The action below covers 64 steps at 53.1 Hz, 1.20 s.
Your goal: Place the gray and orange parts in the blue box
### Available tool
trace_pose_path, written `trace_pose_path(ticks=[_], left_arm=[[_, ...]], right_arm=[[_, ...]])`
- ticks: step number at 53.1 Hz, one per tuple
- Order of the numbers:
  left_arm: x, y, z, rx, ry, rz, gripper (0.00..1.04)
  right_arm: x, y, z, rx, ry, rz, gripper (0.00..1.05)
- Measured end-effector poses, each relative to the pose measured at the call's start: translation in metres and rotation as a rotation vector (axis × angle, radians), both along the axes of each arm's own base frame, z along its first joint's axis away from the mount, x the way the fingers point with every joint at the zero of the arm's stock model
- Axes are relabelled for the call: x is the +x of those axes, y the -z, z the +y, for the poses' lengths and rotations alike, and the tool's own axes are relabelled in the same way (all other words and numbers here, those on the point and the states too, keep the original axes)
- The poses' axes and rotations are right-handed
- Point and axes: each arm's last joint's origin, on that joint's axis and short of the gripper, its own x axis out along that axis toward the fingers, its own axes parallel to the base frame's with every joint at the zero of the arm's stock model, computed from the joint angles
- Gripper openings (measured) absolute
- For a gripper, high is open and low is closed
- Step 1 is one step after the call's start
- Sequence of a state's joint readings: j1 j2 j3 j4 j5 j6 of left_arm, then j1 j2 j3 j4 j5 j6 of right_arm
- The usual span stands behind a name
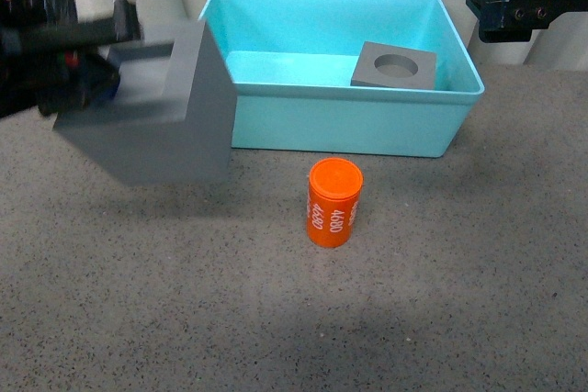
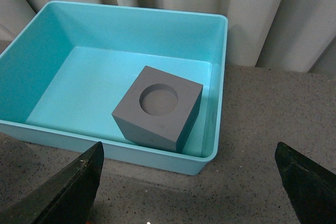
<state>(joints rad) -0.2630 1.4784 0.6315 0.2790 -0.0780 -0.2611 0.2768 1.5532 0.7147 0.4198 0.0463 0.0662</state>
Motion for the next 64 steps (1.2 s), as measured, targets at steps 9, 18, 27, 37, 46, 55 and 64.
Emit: trace_pose_path(ticks=[9,18,27,37,46,55,64], left_arm=[[0.04,-0.048,-0.02,-0.07,0.003,-0.156,0.18],[0.09,-0.048,-0.035,-0.046,-0.019,-0.141,0.18],[0.119,-0.027,-0.04,-0.022,-0.042,-0.098,0.18],[0.138,0.005,-0.039,0.037,-0.058,-0.027,0.18],[0.15,0.022,-0.038,0.056,-0.062,0.011,0.18],[0.155,0.025,-0.041,0.075,-0.071,0.027,0.18],[0.156,0.03,-0.042,0.073,-0.08,0.056,0.24]], right_arm=[[0.0,0.0,0.0,0.0,0.0,0.0,0.95],[0.0,0.0,0.0,0.0,0.0,0.0,0.95],[0.0,0.0,0.0,0.0,0.0,0.0,0.95],[0.0,0.0,0.0,0.0,0.0,0.0,0.95],[0.0,0.0,0.0,0.0,0.0,0.0,0.95],[0.0,0.0,0.0,0.0,0.0,0.0,0.95],[0.0,0.0,0.0,0.0,0.0,0.0,0.95]])
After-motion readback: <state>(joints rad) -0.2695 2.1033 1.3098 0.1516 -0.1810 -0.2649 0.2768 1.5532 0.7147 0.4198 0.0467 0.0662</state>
